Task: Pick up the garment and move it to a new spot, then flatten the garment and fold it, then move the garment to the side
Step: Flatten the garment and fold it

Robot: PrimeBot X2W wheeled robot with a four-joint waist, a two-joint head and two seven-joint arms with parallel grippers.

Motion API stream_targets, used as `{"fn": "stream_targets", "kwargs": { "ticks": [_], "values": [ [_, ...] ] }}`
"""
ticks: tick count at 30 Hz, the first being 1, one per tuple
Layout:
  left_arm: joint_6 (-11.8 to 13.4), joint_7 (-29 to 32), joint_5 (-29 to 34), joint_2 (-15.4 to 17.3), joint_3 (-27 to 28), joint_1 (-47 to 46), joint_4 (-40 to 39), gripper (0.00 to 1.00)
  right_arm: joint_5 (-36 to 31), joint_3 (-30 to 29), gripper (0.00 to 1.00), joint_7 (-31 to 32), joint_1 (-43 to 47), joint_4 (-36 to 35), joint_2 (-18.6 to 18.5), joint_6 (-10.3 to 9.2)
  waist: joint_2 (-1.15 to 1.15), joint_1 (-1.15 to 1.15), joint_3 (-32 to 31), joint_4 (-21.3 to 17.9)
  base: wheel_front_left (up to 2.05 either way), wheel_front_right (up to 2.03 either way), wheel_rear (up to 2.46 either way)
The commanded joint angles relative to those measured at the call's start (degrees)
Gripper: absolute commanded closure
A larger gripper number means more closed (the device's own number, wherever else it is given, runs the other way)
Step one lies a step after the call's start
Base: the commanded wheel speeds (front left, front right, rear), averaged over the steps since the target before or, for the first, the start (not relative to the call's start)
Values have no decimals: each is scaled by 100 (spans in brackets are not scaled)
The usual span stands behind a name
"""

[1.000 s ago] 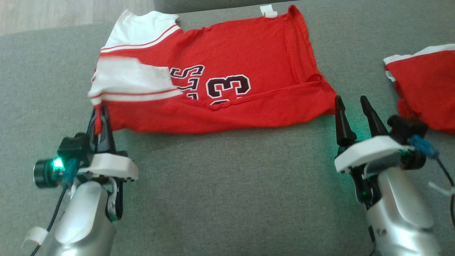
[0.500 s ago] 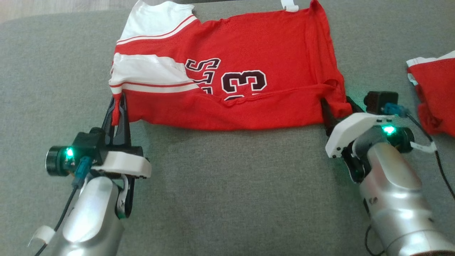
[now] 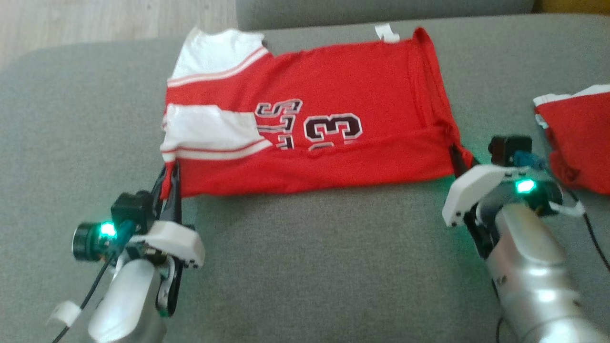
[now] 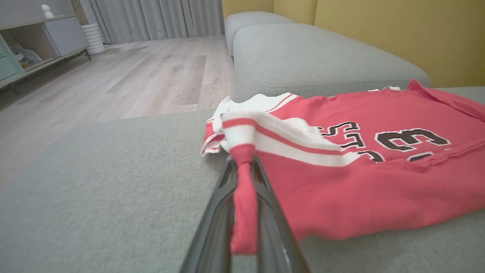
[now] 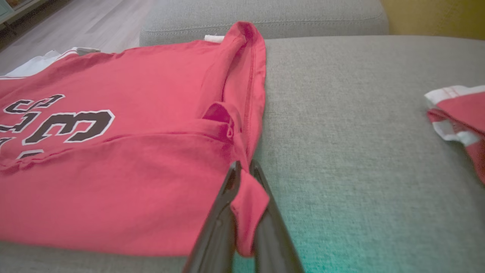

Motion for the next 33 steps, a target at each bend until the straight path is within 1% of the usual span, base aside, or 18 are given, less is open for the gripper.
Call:
{"fn": "stream_targets", "kwargs": {
  "ticks": [1,5,9,12,16,19,22,24,25,26,27,28,33],
  "values": [
    [-33,21,-56,245,183,-36,-132,100,-47,77,100,-15,121,-202,54,39,0,0,-211,20,0,0,0],
    [-49,159,-82,302,140,146,-169,100,-87,12,100,113,407,-397,54,39,0,0,-452,29,0,0,0],
    [-93,489,-102,401,32,436,-320,100,-92,-104,100,462,852,-861,54,39,0,0,-693,4,0,0,0],
    [-60,746,-78,493,-43,647,-516,100,-37,-97,100,788,1241,-1410,54,39,0,0,-809,-24,0,0,0],
    [-10,1066,-87,564,-121,890,-779,100,-60,-123,100,1265,1841,-2311,54,39,0,0,-893,-71,0,0,0],
    [87,1192,-85,620,-116,1026,-925,100,35,-148,100,1555,2284,-2986,54,39,0,0,-878,-121,0,0,0],
    [166,1254,-65,624,-145,1109,-1040,100,159,-163,100,1718,2662,-3533,54,39,0,0,-811,-141,0,0,0],
    [209,1281,-76,611,-149,1143,-1101,100,248,-213,100,1688,2796,-3825,54,39,0,0,-746,-162,0,0,0],
    [220,1277,-89,610,-142,1151,-1113,100,208,-237,76,1615,2830,-3950,54,39,0,0,-716,-172,0,0,0],
    [221,1260,-90,616,-144,1150,-1124,87,168,-297,0,1523,2853,-4046,54,39,0,0,-691,-179,0,0,0],
    [216,1233,-90,622,-146,1144,-1137,2,165,-372,0,1424,2859,-4105,54,39,0,0,-665,-186,0,0,0],
    [231,1211,-112,614,-126,1140,-1137,0,161,-416,0,1329,2857,-4136,54,39,0,0,-649,-188,0,0,0],
    [384,920,-102,601,-16,1072,-1209,0,317,-527,0,663,2761,-4214,54,39,0,0,-618,-190,0,0,0]
  ]
}}
